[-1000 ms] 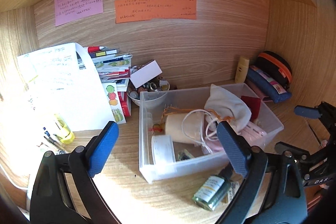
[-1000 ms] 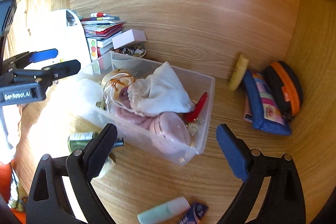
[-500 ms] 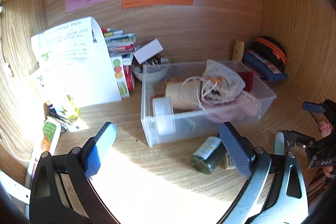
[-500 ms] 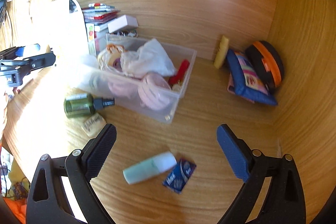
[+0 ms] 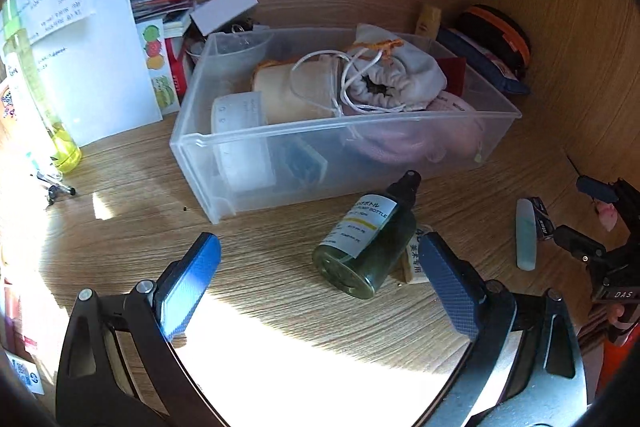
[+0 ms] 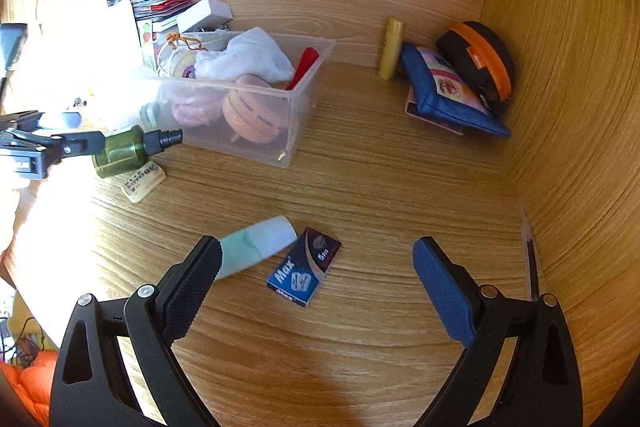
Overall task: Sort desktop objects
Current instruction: 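Move both open tools back toward the green bottle and blue box on the desk, then grasp the blue Max box with the right tool while the left tool grasps the green glass bottle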
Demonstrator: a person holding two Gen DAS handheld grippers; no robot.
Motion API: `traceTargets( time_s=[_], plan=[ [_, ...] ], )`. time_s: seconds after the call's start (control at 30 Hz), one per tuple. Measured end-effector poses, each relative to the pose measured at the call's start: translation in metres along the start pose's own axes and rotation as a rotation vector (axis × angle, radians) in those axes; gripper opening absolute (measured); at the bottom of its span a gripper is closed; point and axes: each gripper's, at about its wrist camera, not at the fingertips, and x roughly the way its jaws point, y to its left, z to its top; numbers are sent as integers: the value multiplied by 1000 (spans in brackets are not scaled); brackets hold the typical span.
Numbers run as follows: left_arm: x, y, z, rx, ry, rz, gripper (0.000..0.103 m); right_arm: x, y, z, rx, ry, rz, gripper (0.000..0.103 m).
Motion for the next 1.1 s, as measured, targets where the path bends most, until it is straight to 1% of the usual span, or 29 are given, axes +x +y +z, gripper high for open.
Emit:
traceTargets(
  time_s=[0.13,0.23,0.3,0.33,0.37,0.4,0.43,0.5,0.53,0.63,0.7,0.8,0.93,0.97,1.1],
  plan=[
    [8,-6,3,18,35,-48,100,6,-7,-3,13,26,3,94],
    [14,-12,5,42,44,-42,100,12,-13,-5,39,55,37,93],
    [15,-14,4,54,39,-35,98,16,-16,-5,50,65,48,90],
    [15,-14,4,59,38,-34,94,17,-16,-6,50,71,50,85],
    [16,-15,3,62,42,-39,85,19,-16,-6,47,77,54,80],
    [18,-14,2,63,52,-45,82,21,-16,-6,41,84,61,78],
    [20,-14,2,63,62,-52,75,23,-16,-7,37,88,65,73],
    [24,-12,0,57,76,-74,72,27,-14,-7,28,102,74,66],
    [25,-12,-1,56,82,-90,69,28,-12,-7,22,107,79,61],
    [25,-12,-1,58,76,-112,62,29,-8,-6,14,102,88,57],
    [24,-13,-2,66,69,-108,60,30,-6,-5,11,97,92,54],
    [22,-16,-3,81,58,-102,59,30,-5,-2,8,97,95,47],
    [18,-20,-4,107,50,-118,55,29,-7,-1,9,97,86,28],
    [18,-22,-4,115,49,-116,55,28,-8,-1,7,96,79,26],
    [23,-27,-2,121,70,-118,55,29,-7,1,-5,101,66,25]
  ],
)
